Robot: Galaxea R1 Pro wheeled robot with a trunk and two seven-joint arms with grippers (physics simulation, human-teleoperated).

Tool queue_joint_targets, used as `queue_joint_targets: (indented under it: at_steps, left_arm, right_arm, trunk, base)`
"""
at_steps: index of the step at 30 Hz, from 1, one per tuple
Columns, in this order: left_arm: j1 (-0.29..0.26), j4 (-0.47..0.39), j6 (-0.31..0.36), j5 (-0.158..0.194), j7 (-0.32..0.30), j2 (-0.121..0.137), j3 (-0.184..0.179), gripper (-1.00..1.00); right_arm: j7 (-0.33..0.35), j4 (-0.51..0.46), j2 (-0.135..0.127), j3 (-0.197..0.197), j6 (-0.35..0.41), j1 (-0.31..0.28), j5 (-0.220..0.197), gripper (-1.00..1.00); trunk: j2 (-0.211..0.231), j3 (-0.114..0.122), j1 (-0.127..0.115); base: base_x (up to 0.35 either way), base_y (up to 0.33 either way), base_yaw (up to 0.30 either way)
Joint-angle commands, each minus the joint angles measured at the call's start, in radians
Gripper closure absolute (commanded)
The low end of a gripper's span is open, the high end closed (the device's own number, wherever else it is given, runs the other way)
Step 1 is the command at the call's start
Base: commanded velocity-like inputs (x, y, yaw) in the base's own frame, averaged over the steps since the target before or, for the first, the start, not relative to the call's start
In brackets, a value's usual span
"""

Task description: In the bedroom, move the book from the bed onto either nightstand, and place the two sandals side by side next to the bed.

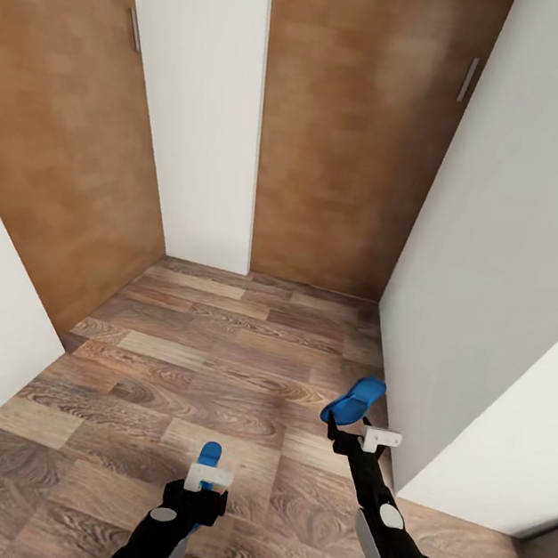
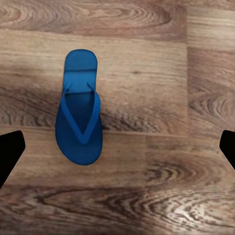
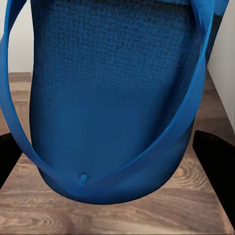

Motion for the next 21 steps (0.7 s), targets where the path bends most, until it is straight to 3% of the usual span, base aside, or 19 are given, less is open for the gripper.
queue_joint_targets:
  at_steps: [1, 9, 16, 21]
  left_arm:
    - [0.0, -0.002, 0.004, 0.007, 0.008, 0.001, -0.003, -1.0]
    - [0.0, -0.003, 0.004, 0.006, 0.008, 0.001, -0.003, -1.0]
    - [0.0, -0.002, 0.003, 0.007, 0.008, 0.002, -0.002, -1.0]
    - [0.0, -0.003, -0.004, 0.007, 0.008, 0.003, -0.001, -1.0]
  right_arm:
    - [0.004, 0.001, -0.001, 0.003, -0.004, -0.001, -0.01, 1.0]
    - [0.005, 0.001, -0.001, 0.003, -0.004, -0.001, -0.009, 1.0]
    - [0.005, 0.001, 0.0, 0.003, -0.004, -0.001, -0.009, 1.0]
    - [0.005, 0.001, 0.0, 0.003, -0.004, -0.001, -0.009, 1.0]
  trunk:
    - [-0.001, -0.005, 0.0]
    - [-0.003, -0.036, 0.004]
    - [-0.003, -0.036, 0.004]
    - [-0.003, -0.036, 0.004]
  base:
    - [0.0, 0.0, 0.0]
    - [0.0, 0.0, 0.0]
    - [0.016, 0.0, 0.0]
    - [0.222, 0.0, 0.0]
